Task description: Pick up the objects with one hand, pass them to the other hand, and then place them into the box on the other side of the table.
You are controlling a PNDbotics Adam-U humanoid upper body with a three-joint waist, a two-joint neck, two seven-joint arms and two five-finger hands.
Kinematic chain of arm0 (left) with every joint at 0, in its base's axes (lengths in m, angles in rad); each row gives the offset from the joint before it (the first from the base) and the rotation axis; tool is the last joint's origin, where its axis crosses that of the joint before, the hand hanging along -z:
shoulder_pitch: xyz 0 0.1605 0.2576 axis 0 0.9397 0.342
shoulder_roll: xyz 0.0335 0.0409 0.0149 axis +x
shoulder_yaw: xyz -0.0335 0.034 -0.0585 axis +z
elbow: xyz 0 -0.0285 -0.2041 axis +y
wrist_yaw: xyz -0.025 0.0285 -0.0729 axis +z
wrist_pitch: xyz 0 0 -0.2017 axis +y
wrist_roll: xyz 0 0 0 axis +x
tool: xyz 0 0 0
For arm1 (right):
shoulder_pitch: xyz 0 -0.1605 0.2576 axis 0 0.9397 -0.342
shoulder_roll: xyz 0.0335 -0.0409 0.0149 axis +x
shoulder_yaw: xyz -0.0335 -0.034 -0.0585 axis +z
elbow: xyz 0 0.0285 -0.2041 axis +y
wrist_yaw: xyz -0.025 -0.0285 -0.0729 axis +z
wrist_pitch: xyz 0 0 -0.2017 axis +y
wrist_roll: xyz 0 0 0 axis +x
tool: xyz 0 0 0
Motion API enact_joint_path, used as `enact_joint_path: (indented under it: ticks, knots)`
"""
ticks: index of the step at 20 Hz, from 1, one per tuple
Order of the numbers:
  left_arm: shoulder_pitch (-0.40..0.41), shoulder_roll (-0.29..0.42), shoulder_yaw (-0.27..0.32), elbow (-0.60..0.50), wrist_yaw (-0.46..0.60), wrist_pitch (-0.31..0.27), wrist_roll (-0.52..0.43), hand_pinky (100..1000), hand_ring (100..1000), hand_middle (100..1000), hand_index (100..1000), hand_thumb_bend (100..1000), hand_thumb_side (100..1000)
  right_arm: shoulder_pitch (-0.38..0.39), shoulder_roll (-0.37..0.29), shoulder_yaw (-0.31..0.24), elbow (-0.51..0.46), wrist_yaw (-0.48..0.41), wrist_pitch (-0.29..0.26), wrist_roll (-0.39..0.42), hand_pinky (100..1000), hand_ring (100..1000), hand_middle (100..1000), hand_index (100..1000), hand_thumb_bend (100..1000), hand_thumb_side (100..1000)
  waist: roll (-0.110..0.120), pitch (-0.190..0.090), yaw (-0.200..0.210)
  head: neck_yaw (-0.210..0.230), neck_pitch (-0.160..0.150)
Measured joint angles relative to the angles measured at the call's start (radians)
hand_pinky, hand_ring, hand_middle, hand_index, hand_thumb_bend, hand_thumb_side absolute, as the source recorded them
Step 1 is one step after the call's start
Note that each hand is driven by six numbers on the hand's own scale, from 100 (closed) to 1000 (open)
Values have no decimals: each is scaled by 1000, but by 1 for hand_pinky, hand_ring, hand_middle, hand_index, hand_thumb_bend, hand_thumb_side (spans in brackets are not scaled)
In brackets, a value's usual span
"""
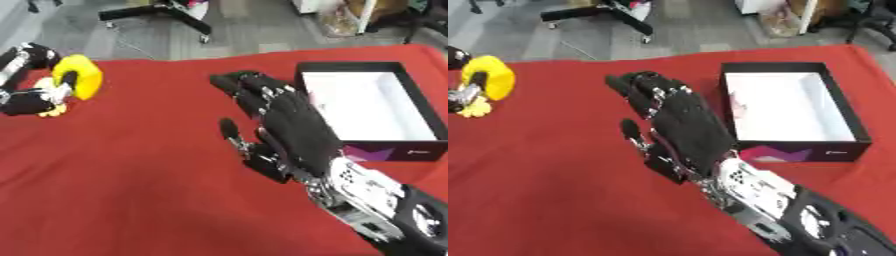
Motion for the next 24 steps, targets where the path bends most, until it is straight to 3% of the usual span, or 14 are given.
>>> enact_joint_path:
  ticks: [6,13,24]
  knots:
    - [-14,-48,-71,-27,128,66,-105,541,406,322,428,100,336,-55,-2,5,0,-24,-38,79,602,805,786,909,100,166,7,0,9,18,6]
    - [-27,-95,-123,-33,176,115,-195,545,411,325,431,100,320,-113,2,0,0,-38,-89,164,608,804,789,909,102,194,18,4,15,43,14]
    - [-30,-138,-155,-55,224,184,-278,546,411,326,430,100,318,-117,16,6,0,-46,-89,178,589,818,787,919,131,251,18,8,17,22,28]
